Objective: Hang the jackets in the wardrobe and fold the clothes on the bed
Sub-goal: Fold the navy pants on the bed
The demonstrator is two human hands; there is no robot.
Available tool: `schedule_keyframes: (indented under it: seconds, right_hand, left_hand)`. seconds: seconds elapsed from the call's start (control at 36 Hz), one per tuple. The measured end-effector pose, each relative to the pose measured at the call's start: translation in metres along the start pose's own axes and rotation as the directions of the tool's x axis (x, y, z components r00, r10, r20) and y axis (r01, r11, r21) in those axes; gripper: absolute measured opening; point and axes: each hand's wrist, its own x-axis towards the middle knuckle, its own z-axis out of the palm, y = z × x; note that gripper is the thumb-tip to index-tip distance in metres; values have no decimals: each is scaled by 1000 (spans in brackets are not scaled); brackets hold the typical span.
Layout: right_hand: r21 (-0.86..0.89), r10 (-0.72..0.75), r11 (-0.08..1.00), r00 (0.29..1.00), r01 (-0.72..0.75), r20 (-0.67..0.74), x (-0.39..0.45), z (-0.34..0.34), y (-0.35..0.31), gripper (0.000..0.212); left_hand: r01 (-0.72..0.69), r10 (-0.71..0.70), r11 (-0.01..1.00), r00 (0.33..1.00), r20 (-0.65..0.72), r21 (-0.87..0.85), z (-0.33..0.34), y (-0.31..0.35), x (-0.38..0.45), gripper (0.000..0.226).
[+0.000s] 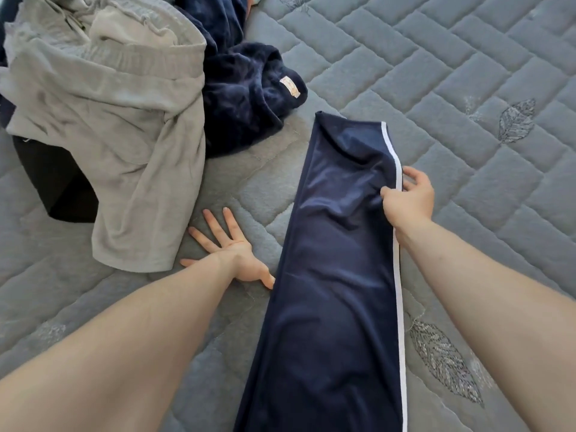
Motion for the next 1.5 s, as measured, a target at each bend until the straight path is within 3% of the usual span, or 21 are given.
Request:
schedule_keyframes:
  seconds: [0.14, 0.25, 0.36, 0.44, 0.53, 0.64, 0.72, 0.83, 0.89, 0.94, 1.0, 1.11, 1.19, 1.25, 1.36, 1.5]
  right_hand:
    - [-228, 60, 972, 998, -63, -18, -47, -26, 43, 75]
    - [-264, 25, 964, 999, -33, -31, -124, -58, 101, 58]
    - [-257, 92, 961, 994, -103, -57, -189, -85, 147, 35]
    - [-253, 116, 959, 991, -129, -65, -222, -101, 164, 30]
    - [-216, 140, 963, 984, -161, -107, -257, -117, 174, 27]
    - [-239, 295, 924, 954, -299, -56, -310, -142, 188, 22]
    - [-310, 381, 880, 924, -359, 13, -355, -165, 198, 19]
    - [-361, 493, 820, 869, -444, 52, -410, -192, 213, 22]
    - [-379, 545, 788, 836, -484, 66, -434, -204, 221, 22]
    - [-402, 579, 768, 809, -499, 102, -455, -214, 229, 17]
    - [-425, 613, 747, 777, -512, 141, -470, -222, 234, 10]
    - [-476, 680, 701, 700, -531, 220, -487, -232, 236, 11]
    - [-487, 679, 701, 697, -521, 230, -495, -238, 234, 13]
    - [-475, 668, 711, 709, -518, 228, -500, -239, 234, 14]
    - [-443, 713, 686, 655, -578, 249, -507, -241, 234, 8]
    - [-400, 742, 667, 605, -628, 287, -509, -253, 235, 7]
  left_hand:
    - [1, -1, 1000, 999, -43, 8, 2, -2, -1, 184]
    - [-33, 31, 999, 994, -103, -16, 7, -4, -6, 184]
    - [-126, 123, 992, 971, -206, -5, 21, -21, -11, 181]
    - [-258, 237, 966, 901, -363, -8, 46, -45, -19, 158]
    - [-360, 309, 933, 795, -522, 4, 86, -73, -36, 115]
    - [-470, 363, 882, 717, -595, -27, 147, -122, -83, 77]
    - [-544, 404, 831, 734, -547, -116, 192, -162, -131, 69]
    - [-531, 391, 812, 803, -449, -242, 250, -214, -192, 64]
    - [-462, 338, 827, 864, -372, -321, 279, -232, -217, 58]
    - [-318, 239, 803, 947, -216, -504, 304, -244, -239, 44]
    - [-153, 165, 757, 985, -41, -636, 324, -250, -257, 41]
    - [-13, 143, 713, 981, 127, -701, 349, -245, -284, 47]
    - [83, 164, 648, 956, 245, -757, 361, -231, -300, 52]
    - [113, 148, 639, 953, 266, -761, 364, -225, -306, 53]
    - [109, 140, 667, 953, 267, -737, 358, -229, -308, 25]
    - [123, 165, 708, 928, 333, -695, 347, -254, -315, 23]
